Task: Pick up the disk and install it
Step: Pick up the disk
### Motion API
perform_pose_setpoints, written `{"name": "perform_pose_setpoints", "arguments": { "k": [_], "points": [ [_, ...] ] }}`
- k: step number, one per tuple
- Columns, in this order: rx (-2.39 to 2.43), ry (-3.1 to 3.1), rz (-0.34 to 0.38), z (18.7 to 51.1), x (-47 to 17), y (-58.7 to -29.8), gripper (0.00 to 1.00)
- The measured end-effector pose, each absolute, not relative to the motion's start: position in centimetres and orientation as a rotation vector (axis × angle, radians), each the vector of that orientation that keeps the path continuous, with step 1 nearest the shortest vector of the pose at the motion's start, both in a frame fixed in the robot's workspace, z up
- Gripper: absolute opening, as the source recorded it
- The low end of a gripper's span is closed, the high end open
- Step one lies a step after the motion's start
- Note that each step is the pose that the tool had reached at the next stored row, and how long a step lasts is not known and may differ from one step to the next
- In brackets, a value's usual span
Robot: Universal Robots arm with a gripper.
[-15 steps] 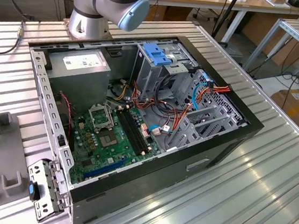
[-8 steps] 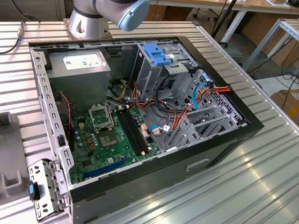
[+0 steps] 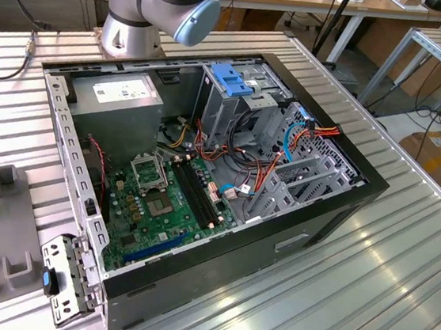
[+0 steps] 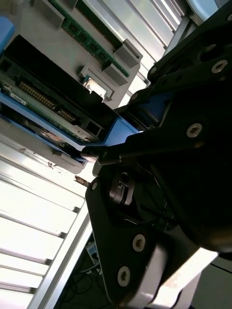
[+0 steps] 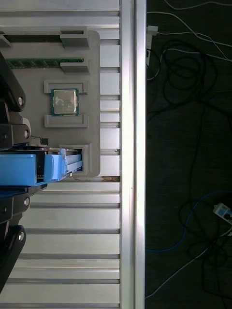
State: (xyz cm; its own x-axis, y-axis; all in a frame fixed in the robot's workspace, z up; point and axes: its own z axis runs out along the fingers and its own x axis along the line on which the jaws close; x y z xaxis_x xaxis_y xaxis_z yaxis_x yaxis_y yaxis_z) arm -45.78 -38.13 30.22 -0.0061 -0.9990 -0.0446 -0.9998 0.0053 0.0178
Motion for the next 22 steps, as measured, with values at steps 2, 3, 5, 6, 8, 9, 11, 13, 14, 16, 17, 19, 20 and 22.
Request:
{"name": "perform_pose_setpoints", "arguments": {
  "k": [2, 3, 5, 6, 8, 9, 11, 13, 14, 16, 17, 19, 20, 22],
  "points": [
    [-2.201, 2.214, 0.069, 30.2, -45.8, -38.1, 0.37],
    [-2.201, 2.214, 0.069, 30.2, -45.8, -38.1, 0.37],
    [-2.201, 2.214, 0.069, 30.2, -45.8, -38.1, 0.37],
    [-2.201, 2.214, 0.069, 30.2, -45.8, -38.1, 0.37],
    [-2.201, 2.214, 0.069, 30.2, -45.8, -38.1, 0.37],
    [-2.201, 2.214, 0.069, 30.2, -45.8, -38.1, 0.37],
    [-2.201, 2.214, 0.069, 30.3, -45.8, -38.1, 0.37],
    [-2.201, 2.214, 0.069, 30.6, -45.8, -38.1, 0.37],
    [-2.201, 2.214, 0.069, 30.7, -45.8, -38.1, 0.37],
    [-2.201, 2.214, 0.069, 31.2, -45.8, -38.1, 0.37],
    [-2.201, 2.214, 0.069, 31.3, -45.8, -38.1, 0.37],
    [-2.201, 2.214, 0.069, 31.7, -45.8, -38.1, 0.37],
    [-2.201, 2.214, 0.069, 31.9, -45.8, -38.1, 0.37],
    [-2.201, 2.214, 0.069, 32.3, -45.8, -38.1, 0.37]
  ]
}}
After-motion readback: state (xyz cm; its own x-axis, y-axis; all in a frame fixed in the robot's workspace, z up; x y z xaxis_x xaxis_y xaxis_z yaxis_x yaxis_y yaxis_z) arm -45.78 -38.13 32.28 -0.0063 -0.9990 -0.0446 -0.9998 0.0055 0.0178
